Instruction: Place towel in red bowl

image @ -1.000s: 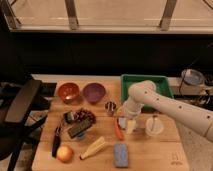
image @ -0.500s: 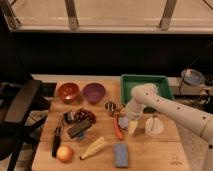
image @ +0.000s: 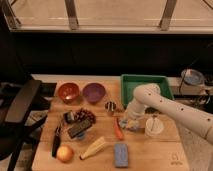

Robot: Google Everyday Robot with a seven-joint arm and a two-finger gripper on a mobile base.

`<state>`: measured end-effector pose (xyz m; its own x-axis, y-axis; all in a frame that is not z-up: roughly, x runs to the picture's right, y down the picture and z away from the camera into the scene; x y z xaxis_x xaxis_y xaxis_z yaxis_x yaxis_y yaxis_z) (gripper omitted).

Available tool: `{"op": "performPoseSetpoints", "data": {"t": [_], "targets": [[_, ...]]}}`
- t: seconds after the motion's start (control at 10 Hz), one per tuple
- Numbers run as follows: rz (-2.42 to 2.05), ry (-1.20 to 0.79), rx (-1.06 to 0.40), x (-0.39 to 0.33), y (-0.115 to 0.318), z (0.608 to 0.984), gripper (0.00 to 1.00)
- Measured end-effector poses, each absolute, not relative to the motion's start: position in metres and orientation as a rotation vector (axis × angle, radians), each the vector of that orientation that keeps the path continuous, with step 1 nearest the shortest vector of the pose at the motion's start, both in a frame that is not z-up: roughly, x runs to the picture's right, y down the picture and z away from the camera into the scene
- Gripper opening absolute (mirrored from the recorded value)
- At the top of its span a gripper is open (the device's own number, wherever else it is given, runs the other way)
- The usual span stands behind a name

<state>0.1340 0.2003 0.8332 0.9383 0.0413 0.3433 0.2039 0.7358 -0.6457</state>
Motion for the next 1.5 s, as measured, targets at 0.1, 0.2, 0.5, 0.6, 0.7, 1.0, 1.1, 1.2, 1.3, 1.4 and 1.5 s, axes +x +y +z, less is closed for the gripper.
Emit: {"op": "performPoseSetpoints", "data": {"t": [0.1, 0.2, 0.5, 0.6, 0.7, 1.0, 1.1, 1.2, 1.3, 1.4, 1.5], "targets": [[-0.09, -0.351, -0.735, 0.135, 0.198, 0.83, 0.14], [-0.09, -0.353, -0.727, 0.136, 0.195, 0.827, 0.05], [-0.087, -0.39, -0.689, 0.137, 0.177, 0.812, 0.0], [-0.099, -0.402, -0.663, 0.135, 0.162, 0.804, 0.0], [-0.116, -0.416, -0.635, 0.131, 0.146, 0.795, 0.0], [-0.175, -0.472, -0.537, 0.11, 0.082, 0.766, 0.0], [-0.202, -0.499, -0.516, 0.093, 0.067, 0.761, 0.0], [-0.227, -0.531, -0.496, 0.072, 0.056, 0.758, 0.0], [-0.246, -0.564, -0.484, 0.05, 0.049, 0.756, 0.0], [-0.27, -0.618, -0.477, 0.02, 0.042, 0.756, 0.0], [-0.286, -0.654, -0.477, 0.0, 0.038, 0.755, 0.0]]}}
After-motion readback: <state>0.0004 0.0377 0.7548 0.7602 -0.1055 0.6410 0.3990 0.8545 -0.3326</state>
